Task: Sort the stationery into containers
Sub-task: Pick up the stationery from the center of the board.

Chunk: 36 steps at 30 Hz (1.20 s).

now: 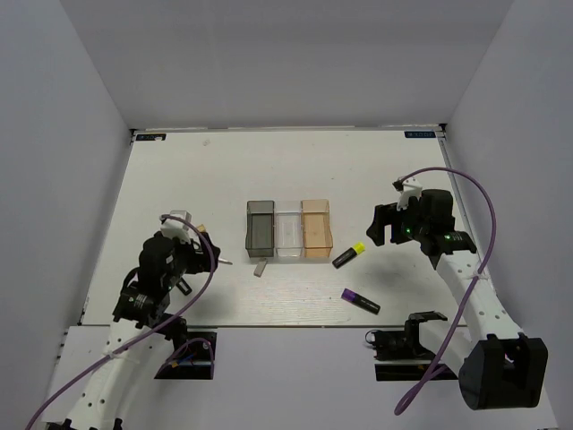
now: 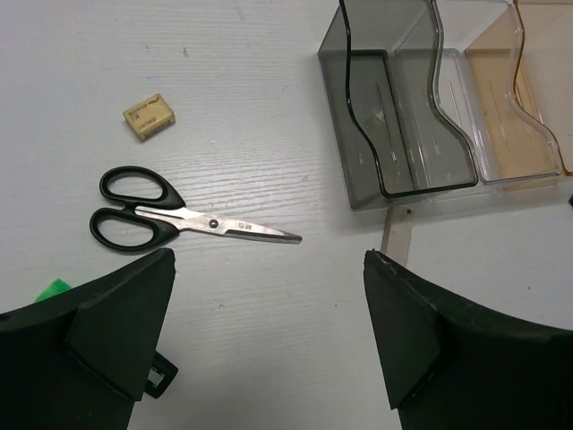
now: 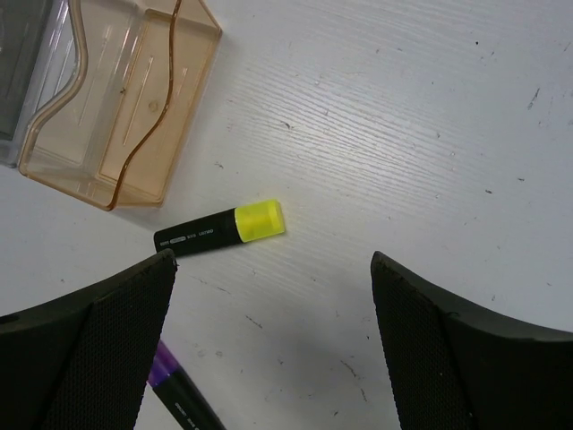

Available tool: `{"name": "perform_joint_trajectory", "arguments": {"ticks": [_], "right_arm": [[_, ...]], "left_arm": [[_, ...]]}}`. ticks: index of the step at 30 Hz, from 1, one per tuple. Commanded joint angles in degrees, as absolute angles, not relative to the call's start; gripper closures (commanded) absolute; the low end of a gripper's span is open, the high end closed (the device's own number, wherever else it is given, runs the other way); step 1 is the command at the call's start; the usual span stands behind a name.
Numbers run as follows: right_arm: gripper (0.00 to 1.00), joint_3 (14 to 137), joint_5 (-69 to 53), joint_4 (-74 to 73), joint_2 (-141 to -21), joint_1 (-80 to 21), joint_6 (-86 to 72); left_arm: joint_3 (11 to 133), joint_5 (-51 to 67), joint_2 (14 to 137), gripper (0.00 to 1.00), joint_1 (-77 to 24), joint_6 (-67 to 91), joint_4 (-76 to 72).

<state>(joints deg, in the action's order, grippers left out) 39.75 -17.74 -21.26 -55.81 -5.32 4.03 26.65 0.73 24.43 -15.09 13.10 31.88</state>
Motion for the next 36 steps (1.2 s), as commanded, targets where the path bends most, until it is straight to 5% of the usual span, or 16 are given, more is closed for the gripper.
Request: {"name": "perform_joint_trajectory", "arguments": {"ticks": [1,5,7,9,10,12,13,15,16,17,18,19,21,25,36], "right_arm": [[0.10,39.9,-18.6,-19.5,-54.4,-5.2,4.4],[0.10,39.3,-19.6,-20.9,-53.7,-5.3,10.0],[0.11,38.5,-19.8,-21.7,-54.1,-5.3,12.3],[0.88,40.0,-20.6,-23.5,-54.4,-5.4,13.4],[1.00,40.1,-20.8,-23.6,-54.5,-5.4,12.8],[1.00,40.3,-23.0,-24.3,-53.8,-5.4,13.2],[1.00,40.1,-23.5,-24.3,-53.2,-5.5,13.4],[0.34,40.4,-25.0,-25.4,-52.7,-5.5,13.6],[0.18,41.4,-25.0,-26.4,-52.8,-5.5,13.6],[0.18,41.8,-24.8,-26.9,-53.0,-5.5,13.8],[0.42,42.1,-24.9,-27.8,-53.2,-5.7,14.0],[0.60,42.7,-24.7,-28.1,-53.2,-5.7,14.3],[0.81,42.6,-24.3,-27.9,-53.0,-5.8,13.6],[0.55,42.8,-24.8,-28.4,-52.3,-5.8,13.5],[0.50,43.4,-24.1,-28.7,-51.9,-5.9,13.5]], "left_arm": [[26.1,2.0,25.7,0.05,-14.7,12.7,30.9],[26.3,1.8,29.1,0.20,-14.8,11.9,29.4],[27.1,0.3,32.5,0.36,-14.9,12.0,29.0],[28.9,0.4,38.4,0.55,-14.8,11.9,29.4],[30.7,0.3,40.0,0.85,-14.9,12.6,29.7],[32.2,-1.7,46.5,1.00,-14.8,13.4,30.1],[33.6,-2.2,48.0,1.00,-14.8,14.1,30.1],[35.3,-3.9,54.5,1.00,-14.8,14.5,29.2],[37.1,-4.7,56.2,0.81,-14.8,14.5,29.0],[37.9,-5.3,60.0,0.67,-14.8,14.2,28.5],[39.8,-6.7,63.9,0.61,-14.8,13.6,28.7],[40.9,-8.1,66.0,0.36,-14.9,13.2,29.1],[45.1,-10.2,72.7,0.29,-14.0,12.2,29.4],[49.7,-9.5,79.8,0.29,-12.2,7.3,27.9],[57.2,-8.3,92.9,0.30,-7.5,14.4,29.8]]}}
